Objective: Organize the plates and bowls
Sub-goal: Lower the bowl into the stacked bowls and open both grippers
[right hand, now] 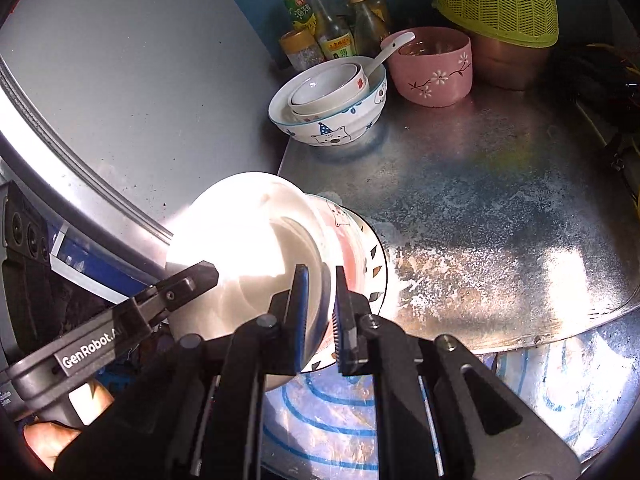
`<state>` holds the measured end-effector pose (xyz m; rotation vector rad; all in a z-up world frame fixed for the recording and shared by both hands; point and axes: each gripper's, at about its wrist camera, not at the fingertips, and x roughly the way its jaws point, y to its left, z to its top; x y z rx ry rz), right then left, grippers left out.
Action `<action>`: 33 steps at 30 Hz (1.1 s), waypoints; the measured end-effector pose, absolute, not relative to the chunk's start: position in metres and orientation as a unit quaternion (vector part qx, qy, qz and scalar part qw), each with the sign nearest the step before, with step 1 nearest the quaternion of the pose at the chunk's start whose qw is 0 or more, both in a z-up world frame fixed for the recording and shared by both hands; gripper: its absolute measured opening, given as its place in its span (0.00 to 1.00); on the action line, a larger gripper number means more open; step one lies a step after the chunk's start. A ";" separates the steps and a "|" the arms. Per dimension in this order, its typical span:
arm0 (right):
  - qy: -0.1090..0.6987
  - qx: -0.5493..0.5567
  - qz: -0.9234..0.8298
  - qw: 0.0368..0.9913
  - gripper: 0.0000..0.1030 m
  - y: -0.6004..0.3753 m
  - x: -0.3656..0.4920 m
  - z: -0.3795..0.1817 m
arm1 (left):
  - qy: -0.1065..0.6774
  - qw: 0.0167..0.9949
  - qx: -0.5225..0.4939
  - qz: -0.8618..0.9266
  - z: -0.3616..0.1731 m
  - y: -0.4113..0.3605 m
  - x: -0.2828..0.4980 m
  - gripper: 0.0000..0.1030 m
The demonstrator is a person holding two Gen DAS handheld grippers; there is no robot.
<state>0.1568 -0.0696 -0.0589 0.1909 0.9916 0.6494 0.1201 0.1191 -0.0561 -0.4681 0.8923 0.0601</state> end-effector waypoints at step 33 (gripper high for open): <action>0.497 0.023 0.307 0.811 0.12 -0.015 0.169 -0.093 | 0.462 0.850 -0.248 0.061 -0.098 0.164 0.135 0.05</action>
